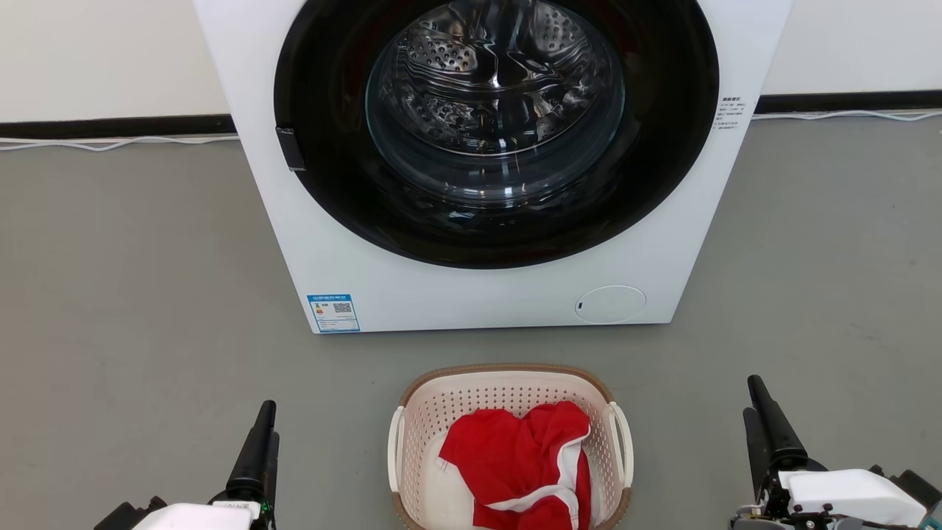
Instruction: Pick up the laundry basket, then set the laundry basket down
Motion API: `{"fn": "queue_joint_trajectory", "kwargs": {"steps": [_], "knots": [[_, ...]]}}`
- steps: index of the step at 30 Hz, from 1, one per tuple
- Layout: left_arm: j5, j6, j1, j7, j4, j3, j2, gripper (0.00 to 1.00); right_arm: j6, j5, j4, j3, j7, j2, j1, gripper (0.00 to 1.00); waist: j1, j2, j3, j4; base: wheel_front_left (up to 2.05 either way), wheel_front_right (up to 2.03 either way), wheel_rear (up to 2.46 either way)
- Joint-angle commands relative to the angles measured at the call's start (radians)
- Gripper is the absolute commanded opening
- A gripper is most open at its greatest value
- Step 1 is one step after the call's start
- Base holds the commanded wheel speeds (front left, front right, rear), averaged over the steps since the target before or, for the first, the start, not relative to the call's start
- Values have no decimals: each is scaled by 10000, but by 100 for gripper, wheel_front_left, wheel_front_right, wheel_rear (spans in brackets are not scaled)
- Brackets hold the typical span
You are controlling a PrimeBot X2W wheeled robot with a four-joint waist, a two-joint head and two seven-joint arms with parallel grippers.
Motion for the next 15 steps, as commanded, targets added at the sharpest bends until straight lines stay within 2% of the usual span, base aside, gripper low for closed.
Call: {"fn": "queue_joint_trajectory", "kwargs": {"steps": [1, 15], "knots": [[246, -30, -139, -99, -351, 29, 63, 100, 27, -295, -356, 31, -146, -83, -115, 100, -2, 0, -1, 0, 0, 0, 0], [2097, -21, -86, -514, -464, -2, 82, 100, 36, -2915, -563, 73, -556, -106, -134, 100, -2, 0, 6, 0, 0, 0, 0]]}}
